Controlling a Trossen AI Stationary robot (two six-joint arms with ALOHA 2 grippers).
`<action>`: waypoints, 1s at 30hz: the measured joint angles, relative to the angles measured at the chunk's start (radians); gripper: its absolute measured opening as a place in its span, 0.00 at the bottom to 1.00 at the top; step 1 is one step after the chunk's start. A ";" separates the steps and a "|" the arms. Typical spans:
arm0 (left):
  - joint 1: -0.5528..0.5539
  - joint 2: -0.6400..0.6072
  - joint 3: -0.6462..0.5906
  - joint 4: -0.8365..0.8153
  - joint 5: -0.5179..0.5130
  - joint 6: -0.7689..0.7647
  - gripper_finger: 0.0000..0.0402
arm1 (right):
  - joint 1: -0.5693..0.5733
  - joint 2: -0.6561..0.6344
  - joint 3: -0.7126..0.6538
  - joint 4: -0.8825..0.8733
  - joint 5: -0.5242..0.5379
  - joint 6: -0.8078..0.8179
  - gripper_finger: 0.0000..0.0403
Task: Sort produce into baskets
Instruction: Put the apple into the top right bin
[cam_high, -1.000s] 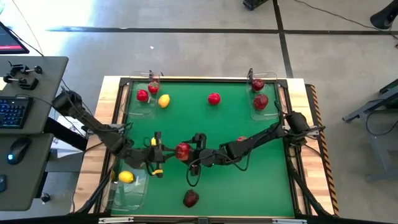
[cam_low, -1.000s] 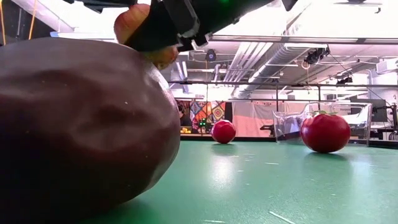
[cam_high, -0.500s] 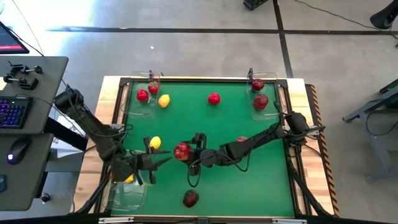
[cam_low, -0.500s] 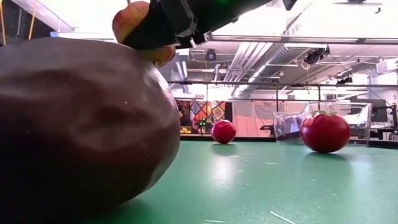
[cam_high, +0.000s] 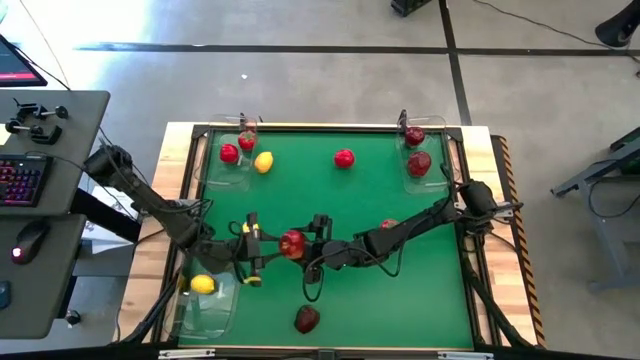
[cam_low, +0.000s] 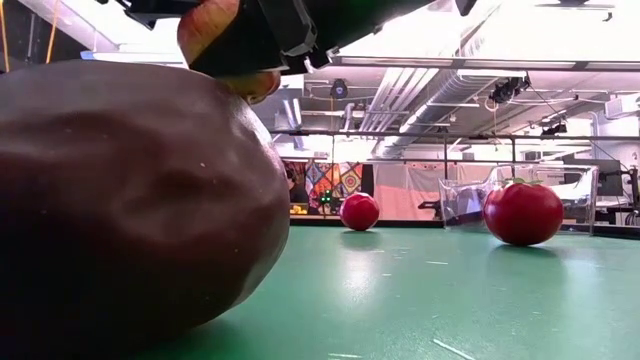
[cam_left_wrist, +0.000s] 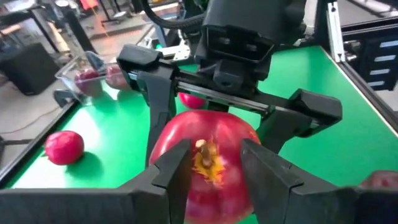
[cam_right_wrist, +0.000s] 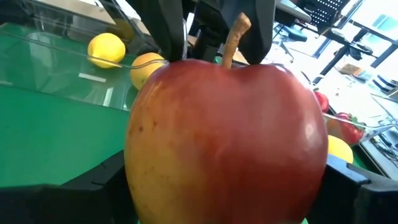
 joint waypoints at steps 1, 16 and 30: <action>0.006 0.000 0.000 0.000 0.013 0.000 0.32 | 0.000 0.000 0.000 -0.001 0.000 -0.003 0.78; 0.026 0.017 0.002 0.021 0.074 0.029 0.02 | 0.002 0.002 -0.002 -0.007 -0.004 -0.016 0.78; 0.027 0.024 0.002 0.016 0.013 0.084 0.00 | -0.002 0.001 0.000 0.008 0.014 0.056 0.97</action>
